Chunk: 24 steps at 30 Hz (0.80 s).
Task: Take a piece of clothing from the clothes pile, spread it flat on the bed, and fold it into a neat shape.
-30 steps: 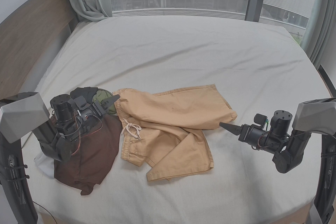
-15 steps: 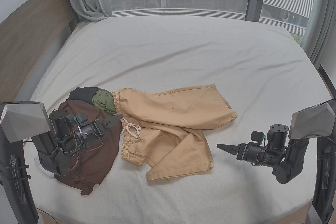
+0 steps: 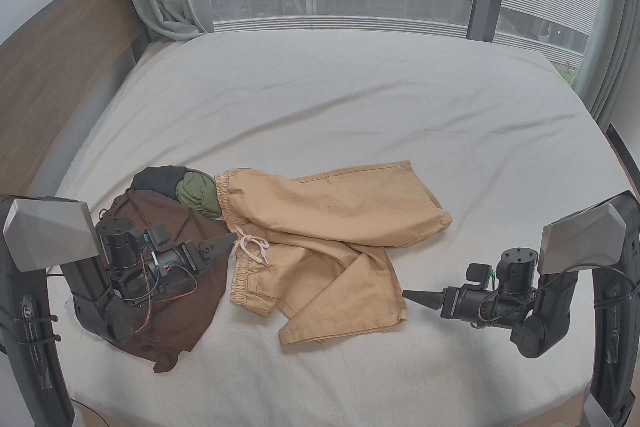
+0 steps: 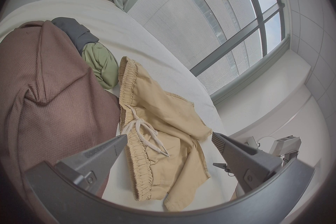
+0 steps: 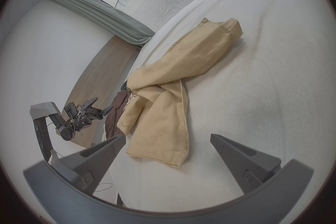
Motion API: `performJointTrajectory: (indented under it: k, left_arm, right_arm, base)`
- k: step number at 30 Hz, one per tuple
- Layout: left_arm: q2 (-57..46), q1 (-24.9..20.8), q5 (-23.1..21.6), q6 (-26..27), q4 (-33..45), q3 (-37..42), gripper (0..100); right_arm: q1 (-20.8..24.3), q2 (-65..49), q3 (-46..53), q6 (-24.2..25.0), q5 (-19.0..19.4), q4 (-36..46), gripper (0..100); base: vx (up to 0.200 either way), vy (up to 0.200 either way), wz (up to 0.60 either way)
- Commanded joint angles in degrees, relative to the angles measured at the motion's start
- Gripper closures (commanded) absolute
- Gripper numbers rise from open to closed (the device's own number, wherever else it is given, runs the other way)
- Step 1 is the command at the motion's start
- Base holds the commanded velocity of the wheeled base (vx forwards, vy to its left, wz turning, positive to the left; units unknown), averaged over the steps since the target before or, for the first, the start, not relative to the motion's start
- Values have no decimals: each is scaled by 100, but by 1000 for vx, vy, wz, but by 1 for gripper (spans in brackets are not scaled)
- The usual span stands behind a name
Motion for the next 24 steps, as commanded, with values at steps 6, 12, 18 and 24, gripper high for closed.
performJointTrajectory:
  k: [6, 12, 18, 24]
  left_arm:
    - [106, 19, -1, 325, -34, 195, 0]
    - [142, 11, -1, 360, -43, 186, 0]
    - [133, 19, -9, 351, -43, 169, 0]
    - [133, 28, -9, 351, -43, 151, 0]
  right_arm:
    - [148, 276, -31, 5, -4, -11, 0]
    - [280, 443, -40, -4, -4, -11, 0]
    - [465, 627, -57, -4, -109, -11, 0]
    - [500, 900, -339, -4, -347, -28, 0]
  base:
    - [0, 0, 0]
    - [0, 0, 0]
    - [0, 0, 0]
    - [0, 0, 0]
